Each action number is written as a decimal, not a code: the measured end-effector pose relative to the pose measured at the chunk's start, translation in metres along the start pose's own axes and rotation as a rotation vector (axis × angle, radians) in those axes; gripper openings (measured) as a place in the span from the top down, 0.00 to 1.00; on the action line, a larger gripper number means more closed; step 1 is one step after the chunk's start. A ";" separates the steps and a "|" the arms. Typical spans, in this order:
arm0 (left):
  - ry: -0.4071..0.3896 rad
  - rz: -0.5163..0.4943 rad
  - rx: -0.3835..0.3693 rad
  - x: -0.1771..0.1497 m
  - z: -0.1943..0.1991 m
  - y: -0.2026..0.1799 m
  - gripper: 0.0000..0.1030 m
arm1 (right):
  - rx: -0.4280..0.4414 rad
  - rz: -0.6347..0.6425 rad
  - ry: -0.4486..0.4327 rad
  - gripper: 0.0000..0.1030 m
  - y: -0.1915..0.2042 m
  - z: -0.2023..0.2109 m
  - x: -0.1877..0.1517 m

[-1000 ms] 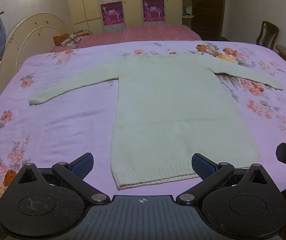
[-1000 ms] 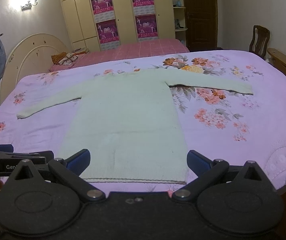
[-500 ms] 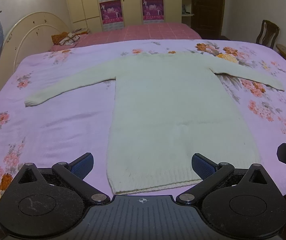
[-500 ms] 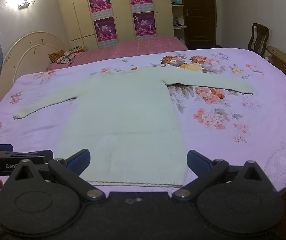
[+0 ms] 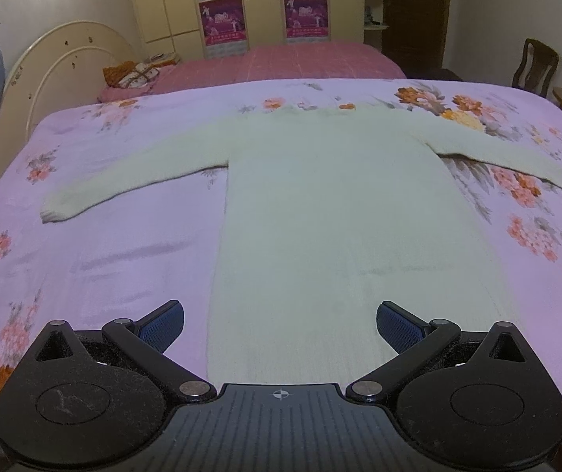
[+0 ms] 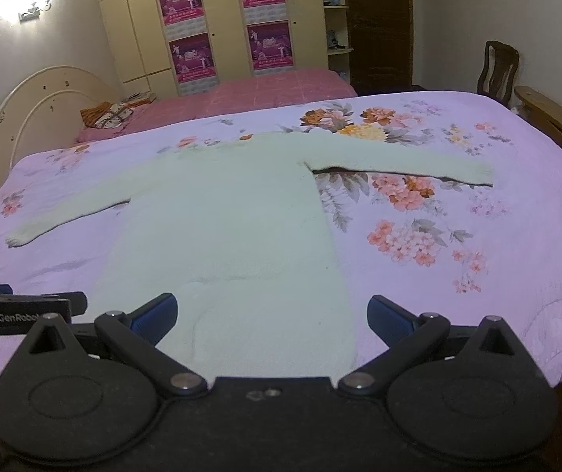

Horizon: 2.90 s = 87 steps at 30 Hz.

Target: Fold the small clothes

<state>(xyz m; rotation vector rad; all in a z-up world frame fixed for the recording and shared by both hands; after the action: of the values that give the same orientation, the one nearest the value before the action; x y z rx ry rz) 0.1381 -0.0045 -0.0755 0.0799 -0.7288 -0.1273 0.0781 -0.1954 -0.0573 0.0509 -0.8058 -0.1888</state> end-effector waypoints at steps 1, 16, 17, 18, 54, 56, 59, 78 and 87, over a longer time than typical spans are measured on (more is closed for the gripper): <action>0.004 0.001 -0.001 0.003 -0.004 -0.001 0.00 | -0.004 -0.003 -0.004 0.01 -0.002 -0.003 0.002; 0.040 0.040 -0.026 0.067 -0.096 -0.017 0.00 | -0.056 -0.072 -0.042 0.08 -0.053 -0.079 0.056; 0.033 0.036 -0.015 0.072 -0.102 -0.017 0.00 | -0.062 -0.078 -0.039 0.10 -0.058 -0.087 0.059; 0.024 0.033 -0.007 0.078 -0.107 -0.018 0.00 | -0.074 -0.084 -0.035 0.10 -0.064 -0.096 0.063; 0.109 0.095 0.013 0.179 -0.297 -0.100 0.00 | -0.275 -0.373 0.093 0.27 -0.278 -0.309 0.129; 0.106 0.088 0.016 0.178 -0.298 -0.101 0.00 | -0.281 -0.379 0.077 0.26 -0.282 -0.312 0.134; 0.100 0.078 0.011 0.180 -0.300 -0.103 0.00 | -0.287 -0.394 0.052 0.27 -0.288 -0.316 0.141; 0.057 0.098 -0.013 0.186 -0.297 -0.079 0.00 | -0.229 -0.272 -0.149 0.95 -0.268 -0.301 0.190; 0.041 0.217 0.069 0.184 -0.295 0.012 0.00 | 0.119 -0.048 -0.169 0.95 -0.081 -0.332 0.246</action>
<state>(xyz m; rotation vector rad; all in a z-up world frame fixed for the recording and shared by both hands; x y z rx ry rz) 0.4723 -0.0110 -0.1720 0.0685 -0.6964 0.1061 0.4715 -0.3301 -0.1217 0.1685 -0.9848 -0.1922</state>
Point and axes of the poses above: each gripper's, at about its wrist camera, not at the fingertips, and z roughly against the way its jaws point, y to its left, x to its top, the point moved 8 cm from there along -z, roughly the way its jaws point
